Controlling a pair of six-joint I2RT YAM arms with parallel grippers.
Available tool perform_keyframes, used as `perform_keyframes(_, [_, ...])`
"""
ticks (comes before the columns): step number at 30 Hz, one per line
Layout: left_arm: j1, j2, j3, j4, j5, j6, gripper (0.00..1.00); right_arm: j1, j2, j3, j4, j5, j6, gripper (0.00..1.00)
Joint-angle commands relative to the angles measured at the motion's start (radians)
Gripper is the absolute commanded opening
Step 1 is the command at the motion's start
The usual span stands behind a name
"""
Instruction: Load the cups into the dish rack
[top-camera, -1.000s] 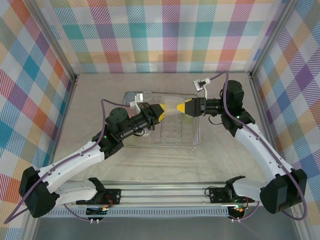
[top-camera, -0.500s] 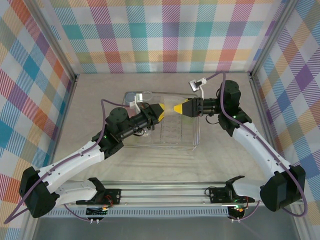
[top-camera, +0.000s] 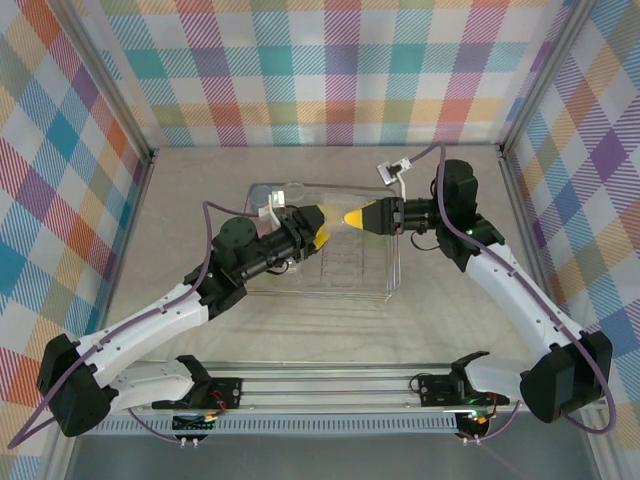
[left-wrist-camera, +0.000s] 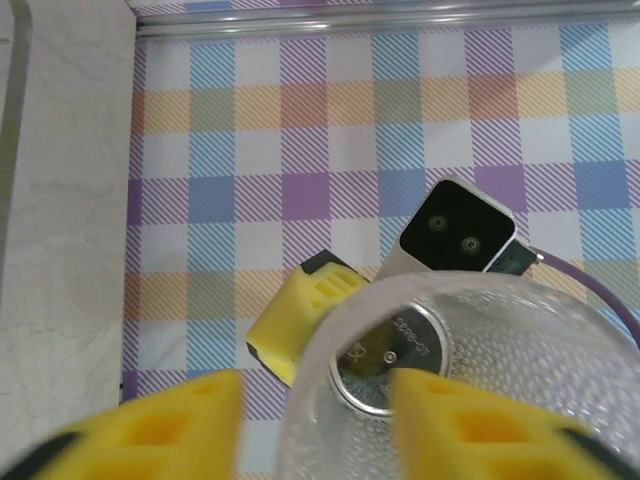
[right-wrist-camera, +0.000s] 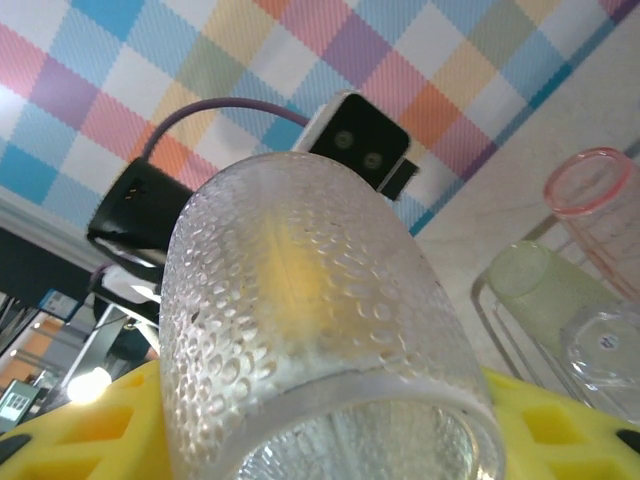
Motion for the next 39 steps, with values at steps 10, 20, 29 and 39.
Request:
perform_keyframes(10, [0.005, -0.232, -0.038, -0.479, -0.294, -0.021, 1.0, 0.003, -0.008, 0.184, -0.581, 0.429, -0.339, 0.32])
perform_keyframes(20, [0.006, -0.325, 0.063, -0.945, -0.48, 0.185, 1.0, 0.004, 0.155, 0.341, -0.98, 0.918, -0.548, 0.28])
perform_keyframes(29, [0.005, -0.373, 0.06, -1.083, -0.542, 0.274, 1.0, 0.111, 0.341, 0.409, -1.081, 1.094, -0.66, 0.25])
perform_keyframes(39, [0.006, -0.447, 0.044, -1.151, -0.608, 0.309, 1.0, 0.191, 0.474, 0.434, -1.112, 1.249, -0.704, 0.23])
